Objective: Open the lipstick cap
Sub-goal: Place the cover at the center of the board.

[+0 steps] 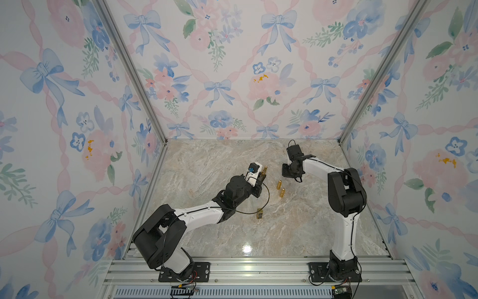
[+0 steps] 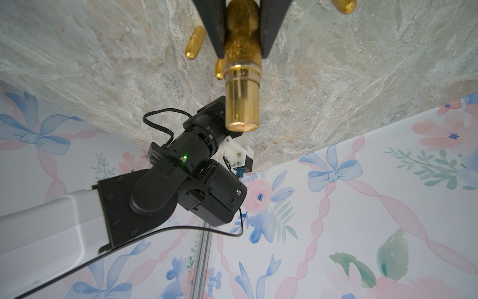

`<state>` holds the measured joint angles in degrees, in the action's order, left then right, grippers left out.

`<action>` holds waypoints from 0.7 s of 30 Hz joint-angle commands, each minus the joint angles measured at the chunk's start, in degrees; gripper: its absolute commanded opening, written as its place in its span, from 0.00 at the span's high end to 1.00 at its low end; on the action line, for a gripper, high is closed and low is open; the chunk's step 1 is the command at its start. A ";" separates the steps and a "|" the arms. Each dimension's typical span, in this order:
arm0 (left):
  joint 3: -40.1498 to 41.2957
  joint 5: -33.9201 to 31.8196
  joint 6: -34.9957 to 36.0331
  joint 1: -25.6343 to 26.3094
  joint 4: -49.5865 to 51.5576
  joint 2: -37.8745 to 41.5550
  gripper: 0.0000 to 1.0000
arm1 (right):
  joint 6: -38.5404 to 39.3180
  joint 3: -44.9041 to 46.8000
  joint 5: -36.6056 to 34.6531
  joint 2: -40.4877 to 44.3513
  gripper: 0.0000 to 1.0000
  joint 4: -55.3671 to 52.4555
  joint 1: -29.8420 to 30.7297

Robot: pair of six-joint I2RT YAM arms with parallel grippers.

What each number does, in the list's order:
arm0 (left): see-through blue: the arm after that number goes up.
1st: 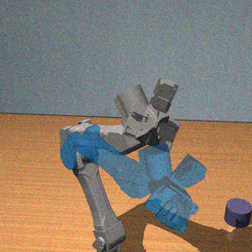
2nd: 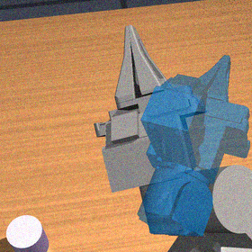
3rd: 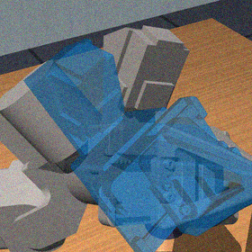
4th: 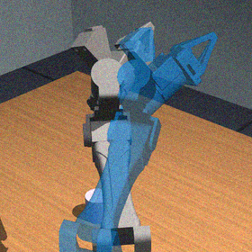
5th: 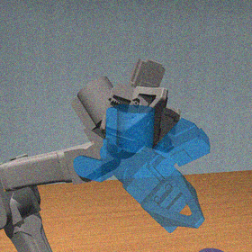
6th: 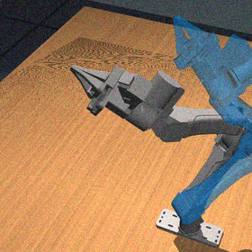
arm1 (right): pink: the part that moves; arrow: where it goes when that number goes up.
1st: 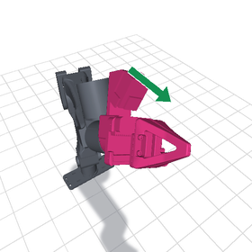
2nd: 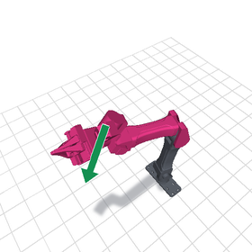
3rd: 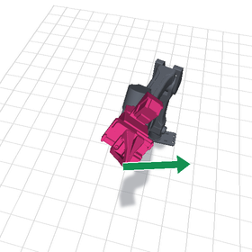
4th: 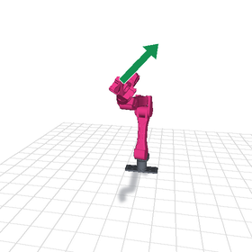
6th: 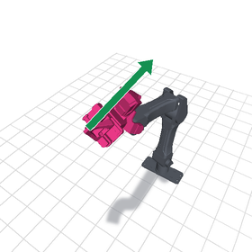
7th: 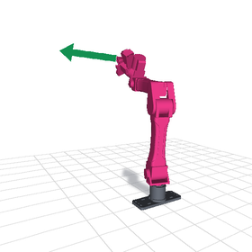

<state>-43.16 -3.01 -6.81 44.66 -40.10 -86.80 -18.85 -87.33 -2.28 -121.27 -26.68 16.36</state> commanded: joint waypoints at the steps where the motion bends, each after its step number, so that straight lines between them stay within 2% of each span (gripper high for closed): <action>1: -0.44 0.12 -1.32 -0.37 -1.98 -0.47 1.00 | 0.67 -1.48 -1.23 -1.69 0.78 -0.30 0.68; 15: 0.19 -0.07 -1.12 -0.51 -2.18 0.06 1.00 | 0.72 -1.03 -2.10 -1.14 0.67 0.01 1.83; 21: 1.16 -0.07 -0.85 -0.54 -2.18 1.33 1.00 | -0.19 -1.09 -2.11 3.21 0.54 -2.18 1.48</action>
<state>-42.96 -3.01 -7.60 44.58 -40.73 -86.80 -18.76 -87.61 -3.53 -121.64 -26.35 17.74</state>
